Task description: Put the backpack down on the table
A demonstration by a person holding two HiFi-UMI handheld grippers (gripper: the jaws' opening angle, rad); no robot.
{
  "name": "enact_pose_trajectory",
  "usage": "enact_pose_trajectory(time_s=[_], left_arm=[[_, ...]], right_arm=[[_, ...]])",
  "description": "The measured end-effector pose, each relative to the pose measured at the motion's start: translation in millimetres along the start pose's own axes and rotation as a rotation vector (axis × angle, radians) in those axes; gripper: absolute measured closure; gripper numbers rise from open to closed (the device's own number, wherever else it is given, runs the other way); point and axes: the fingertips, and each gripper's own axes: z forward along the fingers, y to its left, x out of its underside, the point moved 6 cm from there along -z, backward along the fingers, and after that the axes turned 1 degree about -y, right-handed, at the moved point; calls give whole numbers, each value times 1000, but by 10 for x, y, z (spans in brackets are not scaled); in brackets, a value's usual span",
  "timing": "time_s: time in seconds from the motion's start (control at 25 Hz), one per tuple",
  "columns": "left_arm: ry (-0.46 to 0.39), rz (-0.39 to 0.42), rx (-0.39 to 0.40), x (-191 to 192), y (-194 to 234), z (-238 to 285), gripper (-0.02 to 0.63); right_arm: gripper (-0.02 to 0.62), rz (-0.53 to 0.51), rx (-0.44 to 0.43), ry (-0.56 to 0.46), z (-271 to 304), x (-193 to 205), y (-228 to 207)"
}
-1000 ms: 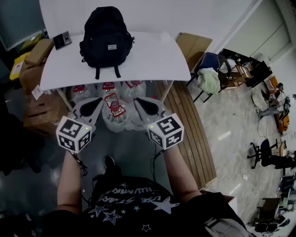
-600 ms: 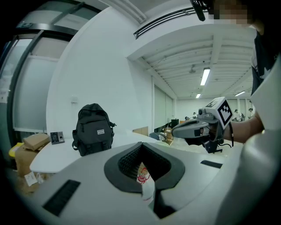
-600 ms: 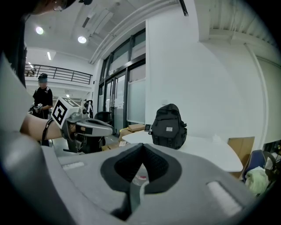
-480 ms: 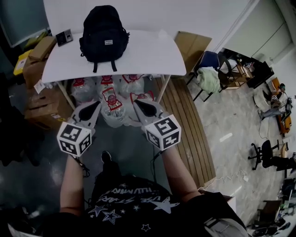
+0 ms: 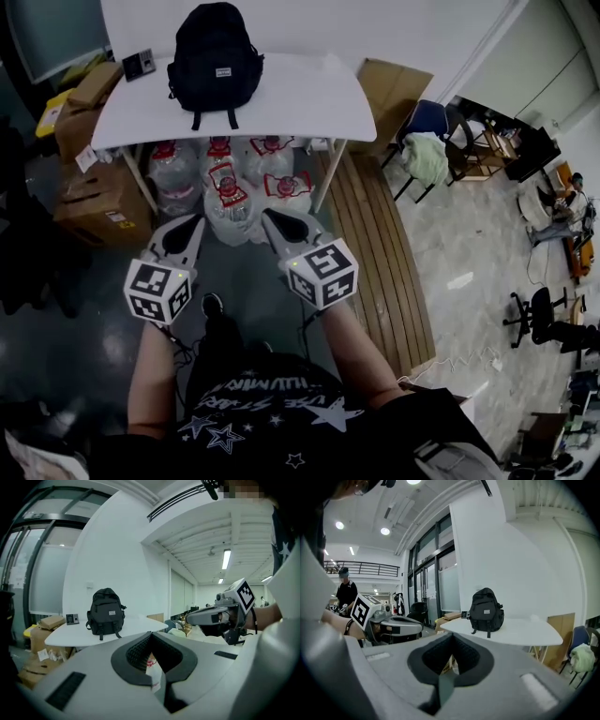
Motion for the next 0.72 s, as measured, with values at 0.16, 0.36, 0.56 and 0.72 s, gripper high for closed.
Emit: enact_pose_trajectory(time_s=[0.16,0.36,0.56,0.72], left_arm=[[16,-22,-9,143,-165,-153,598],[31,-52,-17,305,-333,-316,598],[38,-78,-31,398,-429,-415,598],[33,-91,-34,449,-470,-485,598]], right_arm=[[595,11,-15,19,-137,137,112],[595,19,-28,42,-296,287,250],[595,34,-23,54,-437,396,307],[595,34,-25,56,-487,447,358]])
